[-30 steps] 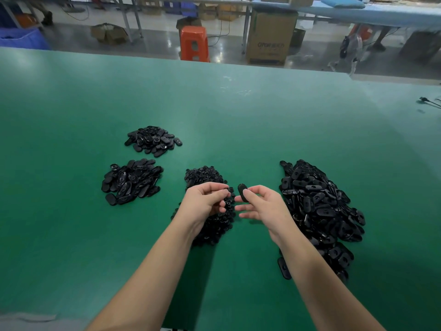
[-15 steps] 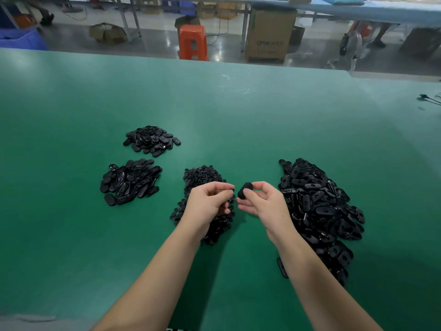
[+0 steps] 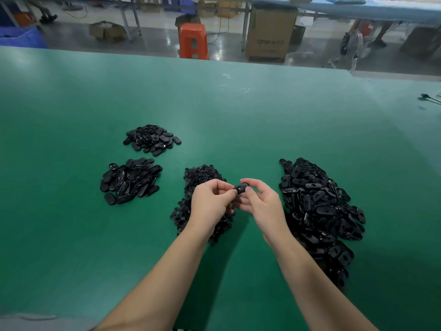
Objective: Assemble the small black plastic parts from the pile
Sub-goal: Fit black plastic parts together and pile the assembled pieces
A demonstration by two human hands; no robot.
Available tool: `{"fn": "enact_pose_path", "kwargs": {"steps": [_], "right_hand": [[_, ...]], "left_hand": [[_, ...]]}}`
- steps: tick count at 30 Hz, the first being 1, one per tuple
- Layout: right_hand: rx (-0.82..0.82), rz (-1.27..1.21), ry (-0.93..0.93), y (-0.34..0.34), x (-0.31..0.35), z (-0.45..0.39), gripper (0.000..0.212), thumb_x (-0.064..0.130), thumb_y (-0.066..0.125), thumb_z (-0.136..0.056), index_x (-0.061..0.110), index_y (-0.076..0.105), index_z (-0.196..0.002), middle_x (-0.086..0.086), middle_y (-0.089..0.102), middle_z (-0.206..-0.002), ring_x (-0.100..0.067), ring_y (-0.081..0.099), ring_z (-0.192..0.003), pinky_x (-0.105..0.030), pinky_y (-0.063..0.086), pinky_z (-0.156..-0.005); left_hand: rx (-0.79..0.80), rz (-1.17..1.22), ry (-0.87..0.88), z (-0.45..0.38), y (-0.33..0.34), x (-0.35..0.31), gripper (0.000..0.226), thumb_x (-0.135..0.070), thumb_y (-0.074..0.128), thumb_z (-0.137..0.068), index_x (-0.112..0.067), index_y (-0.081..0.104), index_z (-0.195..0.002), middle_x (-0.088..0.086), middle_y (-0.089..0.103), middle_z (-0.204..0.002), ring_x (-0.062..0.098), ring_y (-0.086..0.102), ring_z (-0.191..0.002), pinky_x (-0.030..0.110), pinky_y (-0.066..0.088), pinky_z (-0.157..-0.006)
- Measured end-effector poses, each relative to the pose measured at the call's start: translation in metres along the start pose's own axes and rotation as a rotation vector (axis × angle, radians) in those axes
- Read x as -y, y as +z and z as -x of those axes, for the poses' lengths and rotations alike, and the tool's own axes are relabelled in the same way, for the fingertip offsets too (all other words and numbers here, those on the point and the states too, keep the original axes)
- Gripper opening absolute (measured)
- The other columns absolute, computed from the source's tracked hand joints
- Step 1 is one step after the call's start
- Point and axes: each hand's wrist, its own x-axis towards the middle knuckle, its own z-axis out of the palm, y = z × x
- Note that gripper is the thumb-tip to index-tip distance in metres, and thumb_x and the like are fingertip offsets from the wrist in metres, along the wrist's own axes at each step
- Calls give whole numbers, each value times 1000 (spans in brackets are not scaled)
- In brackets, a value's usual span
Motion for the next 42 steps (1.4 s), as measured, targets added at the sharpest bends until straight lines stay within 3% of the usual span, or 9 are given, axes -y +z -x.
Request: {"fn": "enact_pose_path", "kwargs": {"steps": [7, 10, 12, 16, 19, 21, 25, 32, 42], "right_hand": [[6, 336, -125, -1, -10, 1, 28, 12, 50, -102, 36, 65, -103, 2, 78, -88, -15, 76, -86, -46, 59, -89], [20, 405, -157, 0, -11, 1, 24, 30, 49, -94, 47, 63, -102, -13, 75, -88, -37, 71, -87, -60, 55, -88], [38, 412, -163, 0, -13, 1, 24, 34, 48, -91, 50, 62, -102, -17, 73, -88, -43, 68, -88, -63, 53, -87], [64, 354, -161, -2, -12, 2, 18, 23, 57, -96, 39, 63, -103, 1, 79, -88, -22, 75, -89, -51, 57, -92], [81, 209, -117, -3, -10, 0, 16, 8, 60, -99, 23, 63, -104, -5, 79, -88, -20, 76, -86, -38, 60, -86], [106, 88, -79, -4, -6, 0, 12, 3, 61, -98, 14, 62, -104, -12, 78, -88, -21, 75, -84, -29, 60, -79], [154, -70, -15, -5, 1, 2, 11, -2, 60, -97, 6, 61, -105, -14, 76, -84, -22, 74, -76, -30, 62, -75], [138, -66, 4, -6, 5, 1, 9, -1, 58, -98, 5, 61, -104, -15, 75, -83, -21, 74, -74, -30, 62, -71], [124, -50, 5, -6, 4, 1, 10, -2, 56, -99, 5, 61, -103, -14, 75, -83, -21, 74, -73, -32, 63, -72]], "left_hand": [[-7, -50, 7, 0, -1, -4, 6, 1, 73, -86, -3, 69, -83, 3, 68, -60, 11, 59, -44, 22, 47, -43], [30, -35, 12, 2, -2, -7, 5, 2, 72, -87, 0, 68, -85, 0, 68, -56, 9, 61, -43, 20, 46, -42], [31, -44, 22, 2, -3, -8, 6, 2, 73, -86, -2, 69, -83, -2, 66, -55, 9, 60, -44, 20, 46, -43], [23, -127, 59, -1, -8, -5, 9, -7, 81, -80, -11, 73, -80, -1, 60, -62, 12, 56, -60, 24, 47, -56], [16, -86, 41, -2, -9, -3, 17, -8, 86, -76, -16, 74, -84, -4, 56, -70, 9, 52, -64, 19, 47, -60], [69, -61, 15, -2, -12, -5, 20, -9, 87, -76, -17, 76, -91, -3, 64, -77, 7, 58, -69, 13, 47, -60], [187, 22, -44, -4, -18, -9, 11, -8, 83, -80, -10, 77, -89, 2, 75, -76, 4, 65, -62, 11, 46, -53], [197, -12, -53, -3, -18, -10, 7, -10, 79, -85, -17, 80, -85, 2, 75, -75, 5, 63, -61, 17, 45, -52], [189, -34, -42, 2, -8, -9, 7, -6, 71, -89, -11, 77, -88, 1, 74, -73, 7, 62, -61, 16, 46, -52]]}}
